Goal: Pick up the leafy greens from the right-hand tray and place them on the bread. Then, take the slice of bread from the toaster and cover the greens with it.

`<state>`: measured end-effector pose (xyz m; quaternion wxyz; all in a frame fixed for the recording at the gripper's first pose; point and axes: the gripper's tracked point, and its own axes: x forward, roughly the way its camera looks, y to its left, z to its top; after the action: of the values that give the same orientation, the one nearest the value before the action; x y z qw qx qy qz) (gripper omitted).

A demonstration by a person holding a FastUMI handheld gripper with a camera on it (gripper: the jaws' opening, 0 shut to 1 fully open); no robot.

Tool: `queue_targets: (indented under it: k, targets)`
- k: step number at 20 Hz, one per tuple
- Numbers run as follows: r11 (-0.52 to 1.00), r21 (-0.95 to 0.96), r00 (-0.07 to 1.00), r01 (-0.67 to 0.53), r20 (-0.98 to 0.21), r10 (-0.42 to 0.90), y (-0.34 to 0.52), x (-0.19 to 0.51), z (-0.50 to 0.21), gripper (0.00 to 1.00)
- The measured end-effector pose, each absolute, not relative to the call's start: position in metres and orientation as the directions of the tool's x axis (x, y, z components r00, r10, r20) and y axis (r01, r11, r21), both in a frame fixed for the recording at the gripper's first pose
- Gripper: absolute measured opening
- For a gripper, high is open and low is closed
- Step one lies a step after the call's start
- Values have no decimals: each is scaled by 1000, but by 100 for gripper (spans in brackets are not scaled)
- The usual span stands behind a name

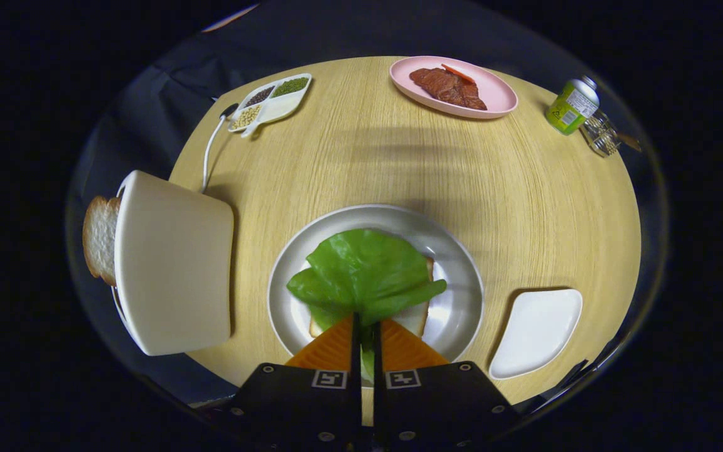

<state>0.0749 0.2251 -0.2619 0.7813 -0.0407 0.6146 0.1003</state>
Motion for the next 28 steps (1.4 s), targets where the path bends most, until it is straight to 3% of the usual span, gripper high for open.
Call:
queue_targets:
  k: [5,7,8,11,12,13,20,28]
  targets:
    - [978,69,252,-197,-960,118,227,79,-258,28]
    - [978,76,270,-195,-954,128,230,81,-252,41]
    - [978,76,279,-196,-951,130,231,82,-248,55]
    - [977,69,305,-201,-944,129,231,83,-236,77]
    - [978,69,316,-199,-940,130,231,84,-229,90]
    - [978,71,325,-194,-936,133,233,84,-224,93]
    - [969,40,418,-245,-897,143,267,85,-146,98]
    - [943,98,436,-318,-868,237,387,73,-62,98]
